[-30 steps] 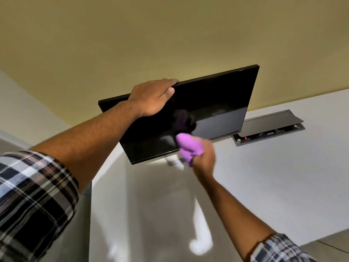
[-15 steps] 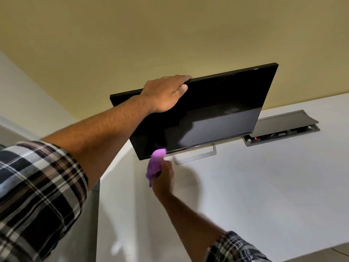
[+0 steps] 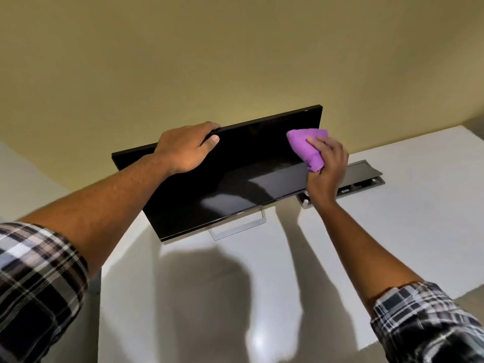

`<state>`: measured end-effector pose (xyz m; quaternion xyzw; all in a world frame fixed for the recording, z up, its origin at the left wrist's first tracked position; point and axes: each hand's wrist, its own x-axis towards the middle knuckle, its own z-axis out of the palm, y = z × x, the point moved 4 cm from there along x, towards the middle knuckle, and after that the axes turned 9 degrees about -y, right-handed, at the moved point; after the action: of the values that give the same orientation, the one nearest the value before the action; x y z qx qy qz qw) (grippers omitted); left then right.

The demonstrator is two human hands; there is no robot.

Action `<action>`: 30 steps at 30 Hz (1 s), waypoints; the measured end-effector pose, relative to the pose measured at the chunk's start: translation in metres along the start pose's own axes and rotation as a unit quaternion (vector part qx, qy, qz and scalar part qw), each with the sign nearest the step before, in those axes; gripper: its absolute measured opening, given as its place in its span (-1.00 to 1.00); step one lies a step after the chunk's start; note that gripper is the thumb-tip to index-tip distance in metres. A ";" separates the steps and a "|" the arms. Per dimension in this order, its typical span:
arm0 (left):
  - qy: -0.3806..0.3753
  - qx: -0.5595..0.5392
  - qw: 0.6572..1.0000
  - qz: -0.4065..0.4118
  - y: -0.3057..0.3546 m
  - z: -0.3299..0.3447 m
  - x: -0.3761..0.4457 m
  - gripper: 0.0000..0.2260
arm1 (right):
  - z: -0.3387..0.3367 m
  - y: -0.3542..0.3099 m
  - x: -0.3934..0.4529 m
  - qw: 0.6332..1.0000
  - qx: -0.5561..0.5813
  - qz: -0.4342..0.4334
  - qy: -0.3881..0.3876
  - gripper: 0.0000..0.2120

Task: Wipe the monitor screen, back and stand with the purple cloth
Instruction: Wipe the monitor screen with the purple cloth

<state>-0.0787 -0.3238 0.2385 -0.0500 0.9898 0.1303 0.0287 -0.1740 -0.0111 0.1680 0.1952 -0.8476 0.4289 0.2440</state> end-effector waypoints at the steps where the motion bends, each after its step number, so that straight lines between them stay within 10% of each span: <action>1: 0.005 0.002 1.000 0.000 -0.001 0.001 0.000 -0.64 | -0.004 -0.001 0.023 0.998 -0.023 -0.062 -0.006 -0.56; 5: 0.018 0.008 1.000 -0.003 -0.003 0.004 0.002 -0.64 | 0.014 0.003 0.062 0.970 -0.090 -0.209 -0.080 -0.71; 16: 0.022 0.007 0.999 -0.025 -0.007 0.007 0.005 -0.66 | 0.059 0.106 -0.045 0.963 -0.117 -0.088 -0.225 -0.65; 22: 0.018 0.019 0.999 -0.025 -0.004 0.006 0.004 -0.64 | 0.064 0.159 -0.087 0.781 -0.242 0.046 -0.574 -0.79; 30: 0.018 0.024 0.999 -0.025 -0.002 0.004 0.004 -0.65 | 0.019 0.002 0.009 0.971 -0.056 -0.157 -0.173 -0.65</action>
<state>-0.0828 -0.3250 0.2341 -0.0765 0.9914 0.1053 0.0156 -0.1875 -0.0265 0.1624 0.3829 -0.8585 0.2966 0.1687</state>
